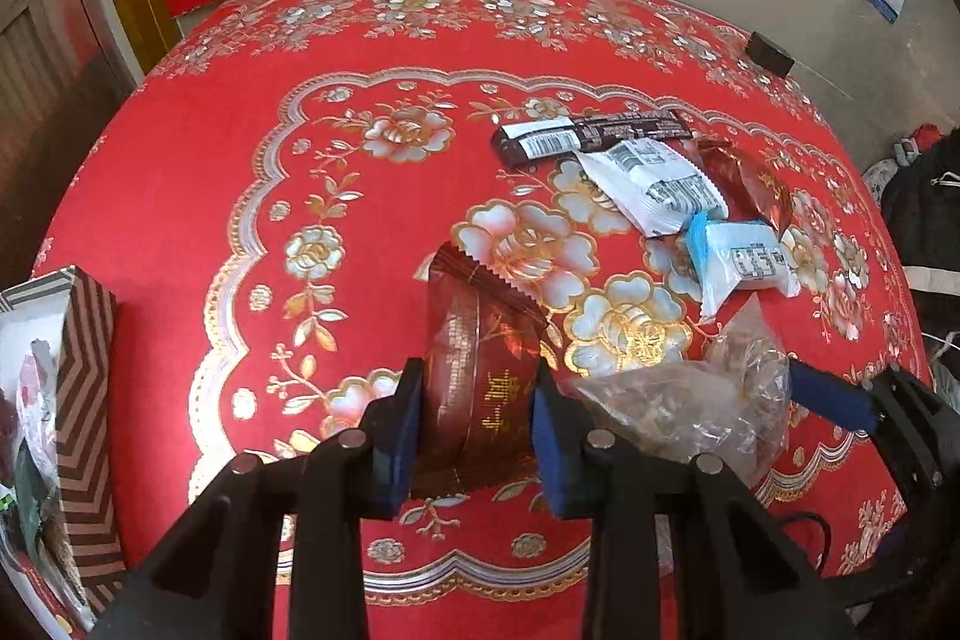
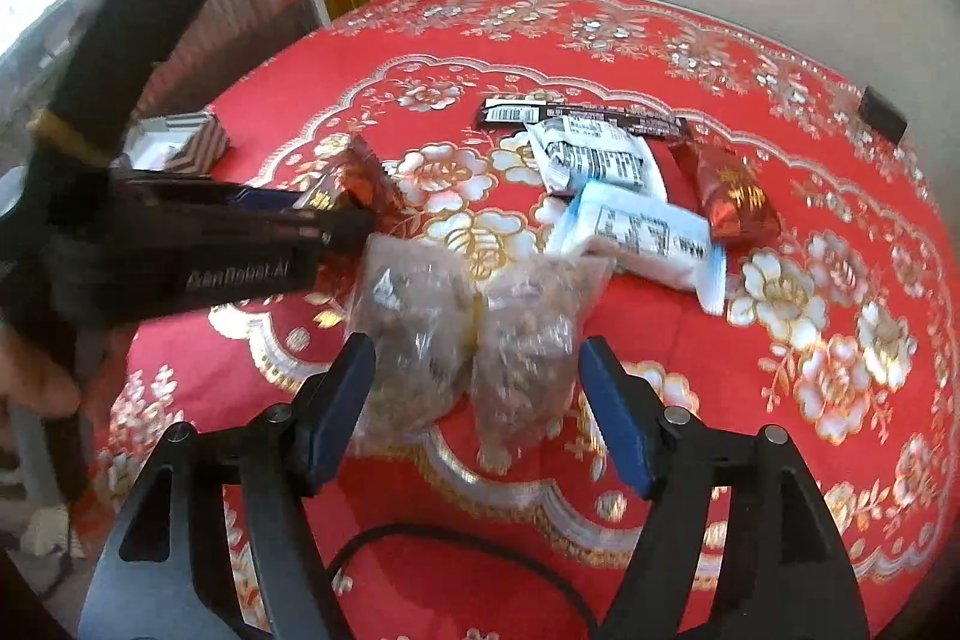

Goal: Organize snacks
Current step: 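Grasp the red wrapped snack with the left gripper while the right gripper grasps the clear nut bags, then carry both snacks over the white tray and open both grippers to release them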

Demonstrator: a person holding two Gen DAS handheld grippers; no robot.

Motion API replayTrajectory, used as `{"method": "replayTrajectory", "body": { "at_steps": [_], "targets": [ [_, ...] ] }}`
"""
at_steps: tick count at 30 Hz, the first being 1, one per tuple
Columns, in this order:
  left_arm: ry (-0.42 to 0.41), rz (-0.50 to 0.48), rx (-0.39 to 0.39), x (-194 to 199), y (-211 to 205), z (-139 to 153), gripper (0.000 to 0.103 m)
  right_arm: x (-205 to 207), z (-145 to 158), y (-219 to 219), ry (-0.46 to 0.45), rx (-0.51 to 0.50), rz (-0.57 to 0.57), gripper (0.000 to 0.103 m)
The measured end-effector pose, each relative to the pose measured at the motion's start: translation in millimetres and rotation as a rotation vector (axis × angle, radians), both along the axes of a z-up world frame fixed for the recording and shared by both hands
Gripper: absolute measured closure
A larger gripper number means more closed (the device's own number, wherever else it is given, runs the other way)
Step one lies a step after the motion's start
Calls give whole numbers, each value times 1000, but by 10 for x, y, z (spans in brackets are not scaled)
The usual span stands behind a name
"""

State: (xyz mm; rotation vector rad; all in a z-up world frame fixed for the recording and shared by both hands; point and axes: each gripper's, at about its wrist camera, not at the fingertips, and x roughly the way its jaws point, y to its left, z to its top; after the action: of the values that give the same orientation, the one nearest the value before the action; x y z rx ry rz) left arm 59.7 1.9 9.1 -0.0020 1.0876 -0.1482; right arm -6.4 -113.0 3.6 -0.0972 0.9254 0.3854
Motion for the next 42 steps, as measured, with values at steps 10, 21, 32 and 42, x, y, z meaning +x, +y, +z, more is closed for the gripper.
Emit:
{"method": "replayTrajectory", "body": {
  "at_steps": [10, 21, 32, 42],
  "targets": [
    [-42, -3, 13, -90, 28, 41, 68, -2, -68, 46, -11, 53, 34, 59],
    [-104, 36, -37, -467, 434, 332, 69, -381, 252, -7, -94, 200, 46, 64],
    [-181, 121, -29, -957, 1081, 573, 69, -500, 466, 455, -126, 258, 131, 64],
    [-244, 202, 20, -1370, 1552, 637, 69, -594, 586, 954, -139, 282, 224, 64]
  ]
}}
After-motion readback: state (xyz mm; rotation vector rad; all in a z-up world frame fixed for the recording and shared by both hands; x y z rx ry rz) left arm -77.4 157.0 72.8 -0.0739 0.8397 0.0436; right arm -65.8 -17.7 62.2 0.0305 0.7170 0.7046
